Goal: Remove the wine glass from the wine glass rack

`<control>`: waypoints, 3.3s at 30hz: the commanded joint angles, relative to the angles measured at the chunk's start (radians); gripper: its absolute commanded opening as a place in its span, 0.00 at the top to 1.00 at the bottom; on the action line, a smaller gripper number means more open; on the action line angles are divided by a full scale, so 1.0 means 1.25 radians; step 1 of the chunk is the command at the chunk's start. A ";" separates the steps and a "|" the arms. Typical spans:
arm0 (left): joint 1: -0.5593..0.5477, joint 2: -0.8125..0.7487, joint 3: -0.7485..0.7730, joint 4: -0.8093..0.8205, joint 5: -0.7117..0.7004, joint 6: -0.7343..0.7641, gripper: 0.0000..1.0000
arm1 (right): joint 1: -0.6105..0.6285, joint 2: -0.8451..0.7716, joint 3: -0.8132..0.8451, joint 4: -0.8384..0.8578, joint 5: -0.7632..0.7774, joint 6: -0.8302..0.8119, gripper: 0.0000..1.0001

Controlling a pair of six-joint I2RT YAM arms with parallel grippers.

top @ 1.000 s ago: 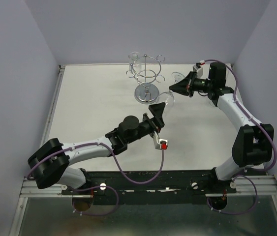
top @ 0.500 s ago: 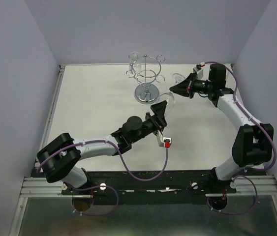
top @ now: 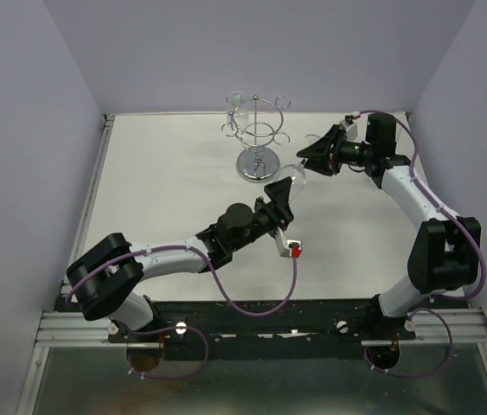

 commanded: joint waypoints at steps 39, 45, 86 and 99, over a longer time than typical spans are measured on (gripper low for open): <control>0.059 -0.087 0.374 -1.003 0.148 -0.662 0.60 | -0.019 -0.154 -0.059 -0.266 0.246 -0.566 0.00; 0.083 -0.053 0.418 -1.048 0.240 -0.723 0.55 | -0.019 -0.196 -0.068 -0.266 0.335 -0.723 0.00; 0.448 -0.362 0.374 -0.890 0.236 -0.949 0.01 | 0.328 -0.171 -0.022 -0.270 0.165 -1.193 0.00; 0.550 -0.444 0.301 -0.879 0.261 -1.032 0.01 | 0.410 -0.069 0.022 -0.264 0.297 -1.181 0.17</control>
